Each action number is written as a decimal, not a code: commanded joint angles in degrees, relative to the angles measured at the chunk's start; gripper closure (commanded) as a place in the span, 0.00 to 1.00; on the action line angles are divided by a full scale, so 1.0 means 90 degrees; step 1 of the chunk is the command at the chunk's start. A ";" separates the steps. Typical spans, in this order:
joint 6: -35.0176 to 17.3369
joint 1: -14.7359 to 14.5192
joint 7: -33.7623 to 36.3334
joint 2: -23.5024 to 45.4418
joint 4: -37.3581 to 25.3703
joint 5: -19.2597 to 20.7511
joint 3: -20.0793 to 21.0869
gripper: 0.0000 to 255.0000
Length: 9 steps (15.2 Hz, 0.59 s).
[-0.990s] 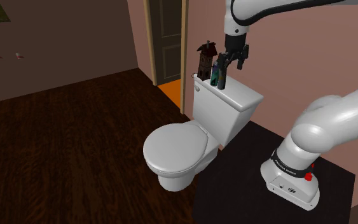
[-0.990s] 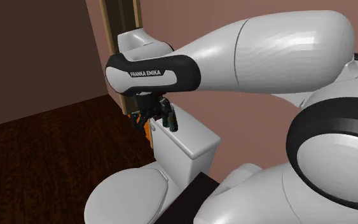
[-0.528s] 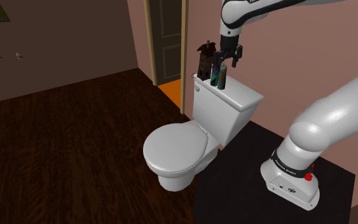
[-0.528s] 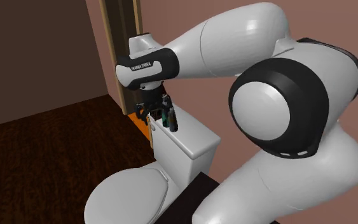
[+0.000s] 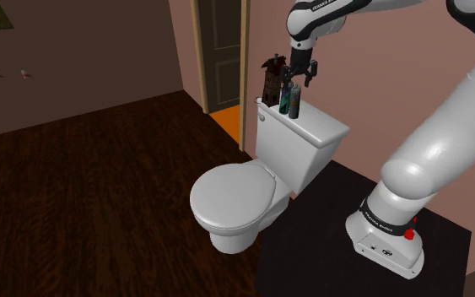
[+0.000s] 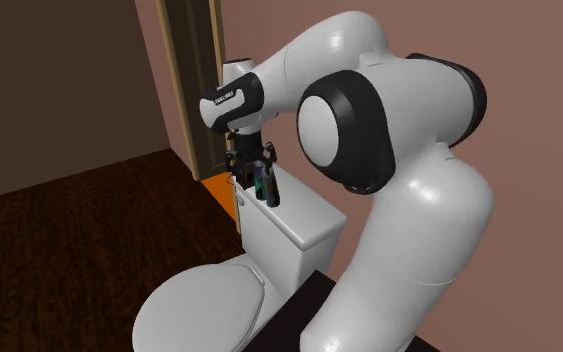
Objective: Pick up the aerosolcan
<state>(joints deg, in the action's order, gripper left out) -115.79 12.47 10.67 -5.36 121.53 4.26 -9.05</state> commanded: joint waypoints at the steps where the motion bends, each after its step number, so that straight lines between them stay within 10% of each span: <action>1: -0.0145 0.0086 0.0020 0.0359 -0.0275 -0.0103 -0.0103 0.00; 9: -0.0450 0.0563 -0.0097 0.1948 -0.1743 -0.0723 -0.0479 0.00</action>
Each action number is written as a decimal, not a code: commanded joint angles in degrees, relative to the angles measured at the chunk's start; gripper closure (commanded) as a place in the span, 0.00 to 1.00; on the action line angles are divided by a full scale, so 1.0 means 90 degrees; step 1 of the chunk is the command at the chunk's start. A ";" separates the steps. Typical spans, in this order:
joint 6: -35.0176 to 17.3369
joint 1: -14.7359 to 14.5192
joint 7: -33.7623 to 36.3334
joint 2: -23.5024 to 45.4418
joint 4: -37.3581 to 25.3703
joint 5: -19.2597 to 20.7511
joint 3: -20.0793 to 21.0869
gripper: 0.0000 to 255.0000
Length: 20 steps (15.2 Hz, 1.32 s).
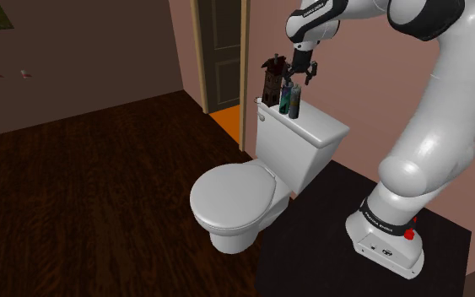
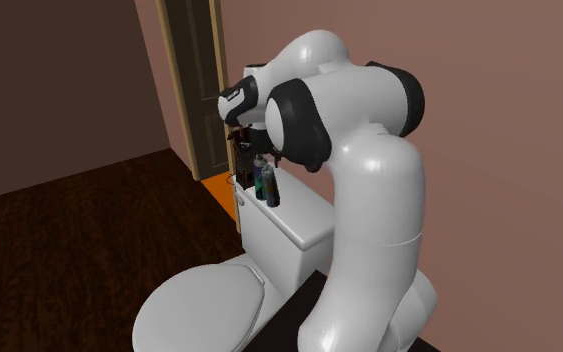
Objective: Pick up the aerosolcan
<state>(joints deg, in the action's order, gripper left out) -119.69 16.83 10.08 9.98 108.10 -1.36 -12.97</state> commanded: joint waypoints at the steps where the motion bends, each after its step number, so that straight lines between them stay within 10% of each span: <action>1: -0.0029 0.0151 -0.0047 0.0445 -0.0459 -0.0192 -0.0079 0.00; 12: -0.0597 0.0296 -0.0119 0.1013 -0.0476 -0.0421 -0.0088 0.00; 13: -0.0595 0.0297 -0.0120 0.1017 -0.0482 -0.0422 -0.0088 1.00; 20: -0.0595 0.0295 -0.0118 0.1015 -0.0480 -0.0421 -0.0088 1.00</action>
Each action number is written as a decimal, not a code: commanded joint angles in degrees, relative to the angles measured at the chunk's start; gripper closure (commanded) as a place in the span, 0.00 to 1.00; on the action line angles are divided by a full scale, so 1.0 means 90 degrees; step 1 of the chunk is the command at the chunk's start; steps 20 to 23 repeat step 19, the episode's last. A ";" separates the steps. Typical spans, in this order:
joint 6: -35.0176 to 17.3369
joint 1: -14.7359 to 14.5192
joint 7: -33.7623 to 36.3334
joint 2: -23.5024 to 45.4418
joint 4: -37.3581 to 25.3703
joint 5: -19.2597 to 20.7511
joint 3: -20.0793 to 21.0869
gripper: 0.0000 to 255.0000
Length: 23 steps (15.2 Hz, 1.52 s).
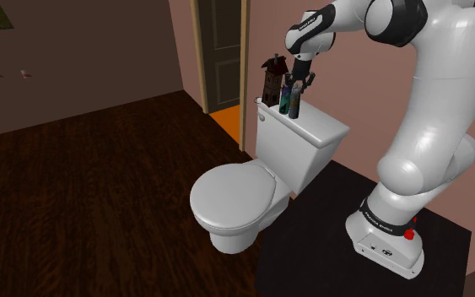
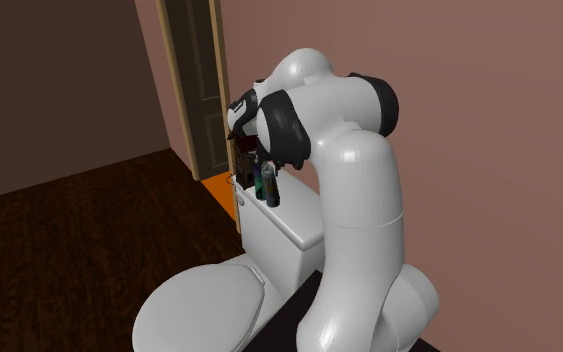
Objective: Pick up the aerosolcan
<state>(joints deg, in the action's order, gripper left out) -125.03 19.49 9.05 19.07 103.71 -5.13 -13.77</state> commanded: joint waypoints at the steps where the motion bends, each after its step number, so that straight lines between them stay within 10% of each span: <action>1: 0.0001 -0.0003 0.0002 0.0008 0.0003 -0.0002 0.0004 1.00; 23: 0.1145 -0.0027 0.0090 -0.0430 -0.0717 0.0146 -0.0052 1.00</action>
